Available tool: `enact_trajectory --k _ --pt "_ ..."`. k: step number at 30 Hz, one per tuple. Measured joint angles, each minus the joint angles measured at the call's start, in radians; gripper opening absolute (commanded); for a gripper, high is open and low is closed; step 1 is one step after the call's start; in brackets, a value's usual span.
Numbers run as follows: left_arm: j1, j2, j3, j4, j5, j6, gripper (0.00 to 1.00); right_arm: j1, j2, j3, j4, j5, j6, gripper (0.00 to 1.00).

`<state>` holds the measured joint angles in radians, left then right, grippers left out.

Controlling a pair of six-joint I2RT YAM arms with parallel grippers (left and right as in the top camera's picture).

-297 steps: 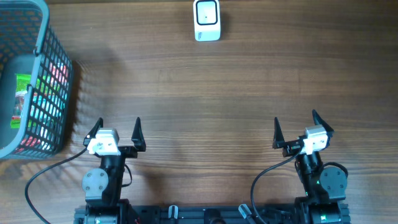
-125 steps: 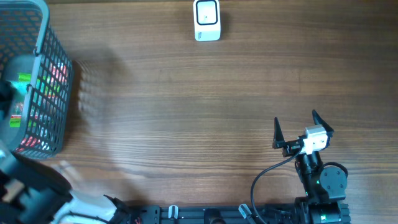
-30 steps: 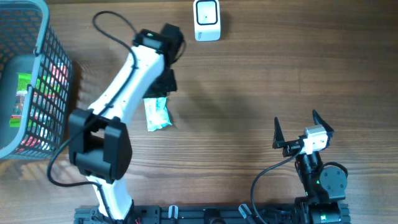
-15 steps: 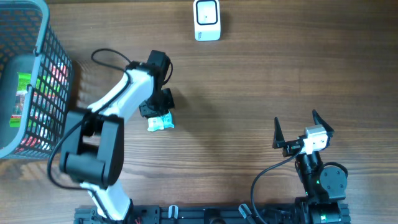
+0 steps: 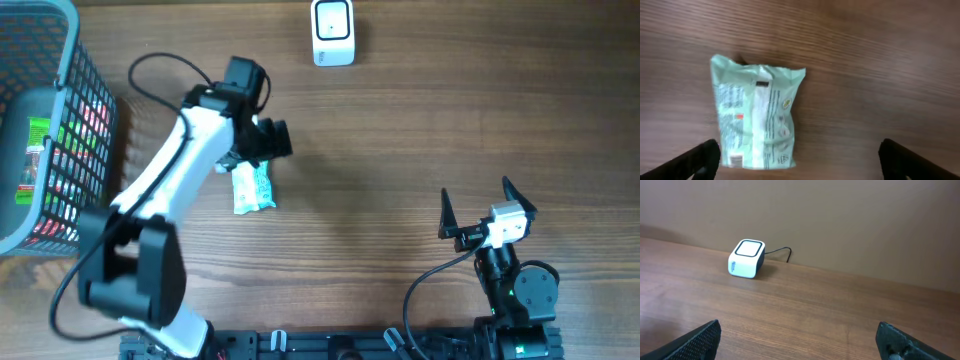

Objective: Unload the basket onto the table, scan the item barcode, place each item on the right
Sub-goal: 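Push and reposition the green pack rightward with the left gripper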

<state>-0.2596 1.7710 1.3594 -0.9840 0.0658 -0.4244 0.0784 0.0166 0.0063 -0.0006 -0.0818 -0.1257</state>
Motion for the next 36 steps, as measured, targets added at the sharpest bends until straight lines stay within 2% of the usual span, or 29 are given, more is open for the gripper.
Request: enact_trajectory --k 3,7,11,15,18,20,24,29,36 --pt "0.036 -0.03 0.003 -0.048 -0.001 0.016 1.0 0.0 0.0 0.0 0.0 0.0 0.0 1.0" --pt "0.055 -0.029 -0.051 -0.015 -0.008 0.058 1.0 0.0 0.0 0.0 0.0 0.0 0.0 1.0" --pt "0.055 -0.028 -0.202 0.154 -0.008 0.083 0.99 0.0 0.0 0.0 0.0 0.0 0.0 1.0" --pt "0.055 -0.026 -0.337 0.314 -0.008 0.083 0.83 0.0 0.0 0.0 0.0 0.0 0.0 1.0" --pt "0.055 -0.029 -0.4 0.394 0.003 0.095 0.8 0.0 0.0 0.0 0.0 0.0 0.0 1.0" --pt "0.055 -0.029 -0.401 0.402 0.035 0.098 0.72 0.0 0.0 0.0 0.0 0.0 0.0 1.0" --pt "0.047 -0.029 -0.403 0.423 0.109 0.095 0.7 0.0 0.0 0.0 0.0 0.0 0.0 1.0" --pt "-0.025 -0.029 -0.411 0.483 0.15 0.04 0.68 0.0 0.0 0.0 0.0 0.0 0.0 1.0" --pt "-0.183 -0.028 -0.414 0.647 0.167 -0.103 0.74 0.0 0.0 0.0 0.0 0.0 0.0 1.0"
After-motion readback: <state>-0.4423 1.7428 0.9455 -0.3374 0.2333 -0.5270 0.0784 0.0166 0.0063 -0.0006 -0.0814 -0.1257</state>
